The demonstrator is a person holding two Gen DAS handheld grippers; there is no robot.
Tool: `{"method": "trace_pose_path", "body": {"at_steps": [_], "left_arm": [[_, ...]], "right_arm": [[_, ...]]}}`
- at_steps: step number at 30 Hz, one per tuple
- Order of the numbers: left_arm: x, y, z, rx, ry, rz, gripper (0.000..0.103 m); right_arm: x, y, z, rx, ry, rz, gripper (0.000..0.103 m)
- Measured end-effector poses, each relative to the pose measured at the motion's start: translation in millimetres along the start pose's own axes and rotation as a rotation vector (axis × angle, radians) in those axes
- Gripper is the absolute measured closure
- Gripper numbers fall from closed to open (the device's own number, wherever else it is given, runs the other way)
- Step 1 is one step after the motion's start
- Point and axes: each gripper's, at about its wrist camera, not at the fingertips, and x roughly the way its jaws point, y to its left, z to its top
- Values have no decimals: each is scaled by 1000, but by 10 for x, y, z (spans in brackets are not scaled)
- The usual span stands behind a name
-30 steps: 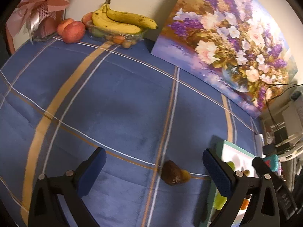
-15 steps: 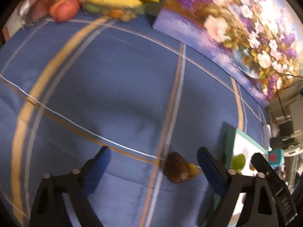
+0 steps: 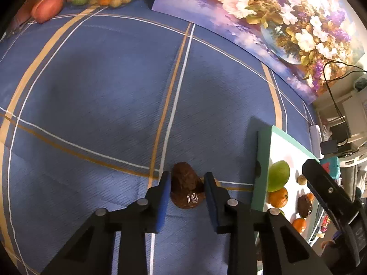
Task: Organize fruits
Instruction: 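Grasp the dark brown fruit with the left tool while the right tool grasps the small round fruit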
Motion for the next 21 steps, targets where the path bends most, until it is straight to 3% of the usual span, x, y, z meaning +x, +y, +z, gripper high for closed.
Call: {"method": "trace_pose_path", "body": {"at_steps": [8,12,21], "left_arm": [[-185,175,56,-42,-63,9,72],[-395,411,114,-107,-134,24,72],[-570,690,130,-195,-190,20,72]], "right_arm": [[34,35,-19,-13,11,18,12],[88,114,-54,-32,27,51,31],[359,476,-256,-128,123,157,51]]}}
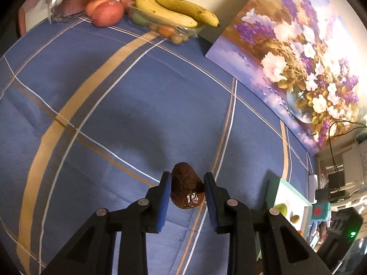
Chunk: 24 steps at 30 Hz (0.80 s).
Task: Organize fruits
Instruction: 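Grasp the dark brown fruit with the left tool while the right tool grasps the small round fruit, then carry the dark brown fruit over the tray while the right tool carries the small round fruit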
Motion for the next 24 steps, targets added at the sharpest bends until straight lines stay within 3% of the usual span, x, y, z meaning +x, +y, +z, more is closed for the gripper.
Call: {"method": "trace_pose_path", "body": {"at_steps": [8,16,24], "left_arm": [[3,2,-5,-6,5,-12,72],[30,-9,-3,-1,13,-8,72],[60,-10,-4,-3,18,2,72]], "right_arm": [[296,131,-116,-35,75,3,60],[395,162,-147,-52,87,12,71],[494,202,-142,-63,99,5,75]]}}
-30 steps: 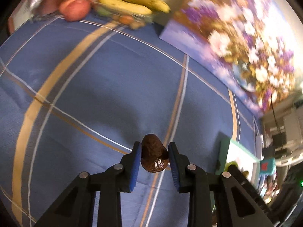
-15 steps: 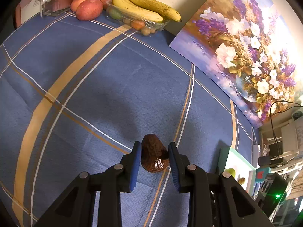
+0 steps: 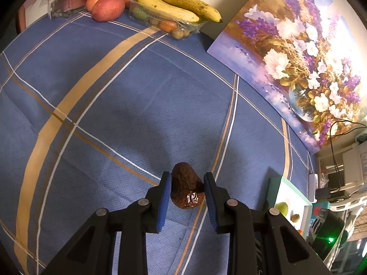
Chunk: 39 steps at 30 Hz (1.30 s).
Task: Organize fruits
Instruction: 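Carry the dark brown fruit over the tray while the right tool carries the small round fruit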
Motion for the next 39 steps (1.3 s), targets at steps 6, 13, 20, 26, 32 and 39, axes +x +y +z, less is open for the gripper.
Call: {"method": "trace_pose_path", "body": {"at_steps": [6,13,20,26,32,39], "left_arm": [[17,-4,-6,4,1,4,72],[-11,-10,-18,12,-16,3,72],[-122,-75,-29,35,-50,-6,72],[-250,-175,-64,59,-81,-22,72],[-358,-309,-139,98,-104,-39,72],[-406,-504,-272,157,-108,-55,72]], "right_arm": [[9,12,-3,-1,-7,8,77],[-29,12,-1,-2,-18,18,78],[-289,-22,14,6,-77,42,78],[-618,-74,18,23,-141,42,78],[-951,-180,-1,40,-203,13,78],[-1212,-367,-39,68,-253,-22,78]]}}
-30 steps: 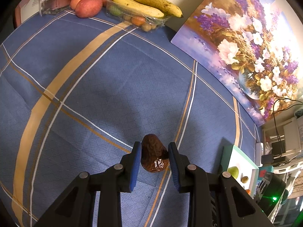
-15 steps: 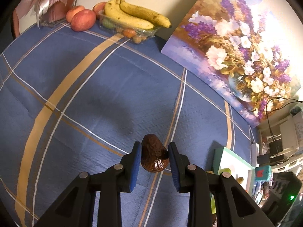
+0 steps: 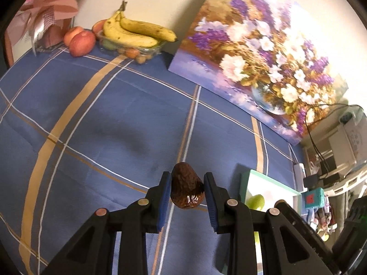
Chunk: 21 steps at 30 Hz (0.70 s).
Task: Organize fruits
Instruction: 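Carry the dark brown fruit over the tray while the right tool carries the small round fruit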
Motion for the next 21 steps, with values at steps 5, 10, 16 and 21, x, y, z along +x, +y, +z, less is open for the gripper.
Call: {"method": "trace_pose_path", "body": {"at_steps": [5,10,16,21], "left_arm": [[34,-188,-104,50,15,-6,72],[96,-419,-228,111,35,-8,72],[220,-755,-403,195,75,-20,72],[347,-1141,-540,284,99,-41,72]], "right_arm": [[-133,-194,20,26,-24,-24,78],[-213,-472,31,73,-36,-57,78],[-303,-908,21,149,-50,-117,78],[-381,-1351,-4,244,-72,-155,78]]}}
